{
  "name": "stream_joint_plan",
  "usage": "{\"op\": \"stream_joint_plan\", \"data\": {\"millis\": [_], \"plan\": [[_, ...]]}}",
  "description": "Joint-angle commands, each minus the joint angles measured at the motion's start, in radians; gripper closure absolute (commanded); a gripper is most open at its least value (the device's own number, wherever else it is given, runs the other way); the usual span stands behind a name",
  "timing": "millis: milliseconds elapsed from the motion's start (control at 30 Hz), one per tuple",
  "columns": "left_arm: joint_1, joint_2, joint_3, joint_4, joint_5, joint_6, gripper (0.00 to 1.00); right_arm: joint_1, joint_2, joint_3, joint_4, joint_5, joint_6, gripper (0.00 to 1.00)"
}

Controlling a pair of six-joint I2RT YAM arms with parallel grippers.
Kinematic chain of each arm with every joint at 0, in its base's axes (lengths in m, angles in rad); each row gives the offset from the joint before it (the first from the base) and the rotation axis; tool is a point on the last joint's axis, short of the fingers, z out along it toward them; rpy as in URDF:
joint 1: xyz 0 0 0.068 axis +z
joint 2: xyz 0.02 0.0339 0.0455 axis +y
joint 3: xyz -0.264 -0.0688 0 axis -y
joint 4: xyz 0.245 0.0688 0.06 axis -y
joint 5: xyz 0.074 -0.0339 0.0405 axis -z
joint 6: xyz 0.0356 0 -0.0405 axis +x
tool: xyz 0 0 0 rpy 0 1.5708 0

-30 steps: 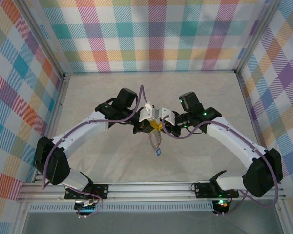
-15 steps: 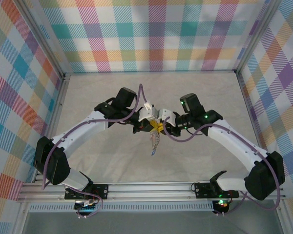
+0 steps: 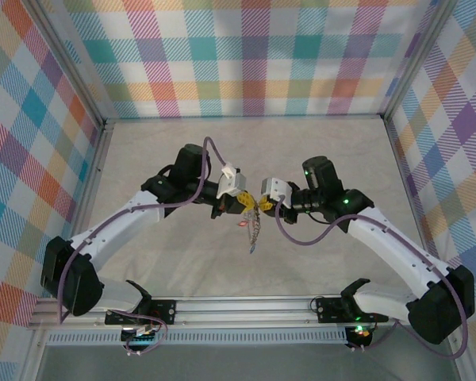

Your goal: Put the keys on the keyring

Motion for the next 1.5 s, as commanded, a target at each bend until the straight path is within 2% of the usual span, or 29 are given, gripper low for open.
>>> {"op": "stream_joint_plan", "data": {"millis": [0, 133, 400, 533, 1100, 1300, 1467], "plan": [[0.005, -0.042, -0.011, 0.104, 0.044, -0.029, 1.00, 0.002, -0.031, -0.006, 0.038, -0.038, 0.024, 0.91], [0.005, -0.053, -0.024, 0.124, 0.048, -0.046, 1.00, 0.001, -0.051, -0.021, 0.080, -0.059, 0.050, 0.91], [0.006, -0.069, -0.045, 0.144, 0.021, -0.055, 1.00, 0.003, -0.092, -0.033, 0.089, -0.058, 0.057, 0.80], [0.005, -0.076, -0.056, 0.174, 0.020, -0.077, 1.00, 0.003, -0.108, -0.035, 0.085, -0.065, 0.060, 0.80], [-0.006, -0.071, -0.070, 0.241, 0.030, -0.124, 1.00, 0.026, -0.031, -0.038, 0.163, -0.141, 0.099, 1.00], [-0.011, -0.061, -0.081, 0.268, 0.018, -0.142, 1.00, 0.034, -0.025, -0.037, 0.207, -0.149, 0.120, 1.00], [-0.016, -0.056, -0.121, 0.370, 0.009, -0.211, 1.00, 0.034, -0.041, -0.062, 0.275, -0.135, 0.155, 0.94]]}}
